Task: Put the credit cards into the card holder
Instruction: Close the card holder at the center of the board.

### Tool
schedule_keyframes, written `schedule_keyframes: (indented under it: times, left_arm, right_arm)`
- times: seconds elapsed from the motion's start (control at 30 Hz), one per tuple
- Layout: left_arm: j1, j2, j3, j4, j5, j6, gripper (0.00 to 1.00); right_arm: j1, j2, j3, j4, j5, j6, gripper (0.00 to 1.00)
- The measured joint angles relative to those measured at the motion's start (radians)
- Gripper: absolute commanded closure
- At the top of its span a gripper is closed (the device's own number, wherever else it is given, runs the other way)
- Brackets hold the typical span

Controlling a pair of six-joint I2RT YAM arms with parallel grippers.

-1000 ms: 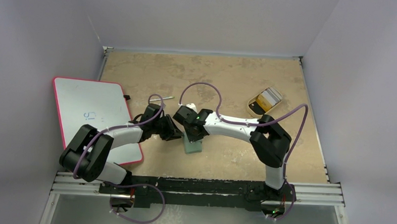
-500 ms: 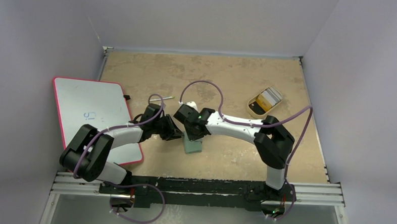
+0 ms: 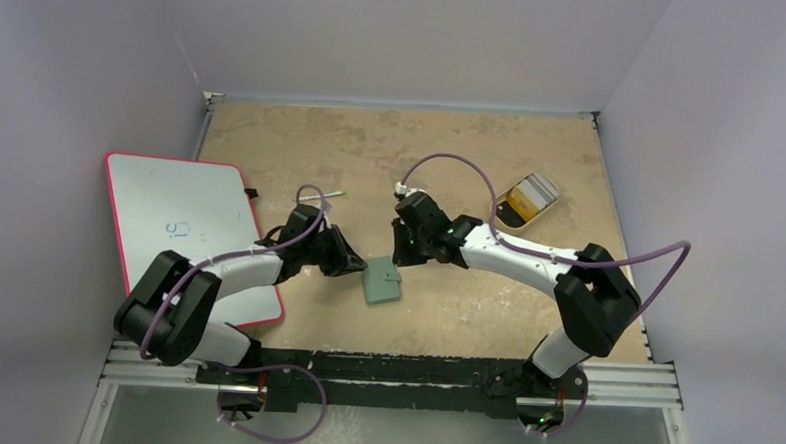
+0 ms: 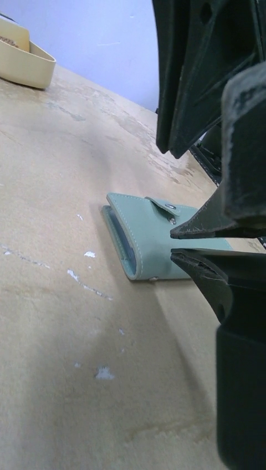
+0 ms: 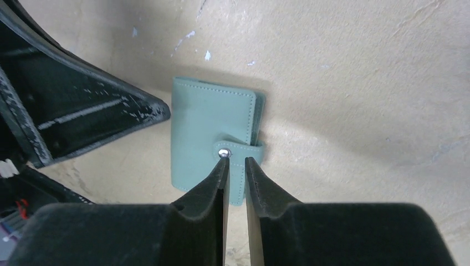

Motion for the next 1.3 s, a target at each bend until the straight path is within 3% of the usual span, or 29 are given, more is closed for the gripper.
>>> schedule_keyframes:
  times: [0.37, 0.9, 1.3]
  left_arm:
    - [-0.09, 0.11, 0.05, 0.059, -0.007, -0.021, 0.91]
    - [-0.098, 0.132, 0.068, 0.055, -0.021, -0.021, 0.9]
    - [-0.103, 0.132, 0.07, 0.054, -0.027, -0.021, 0.89]
  right_arm:
    - [-0.042, -0.008, -0.081, 0.145, -0.148, 0.001, 0.81]
    - [-0.044, 0.04, -0.125, 0.184, -0.18, 0.016, 0.74]
    - [-0.049, 0.061, -0.126, 0.211, -0.212, 0.013, 0.79]
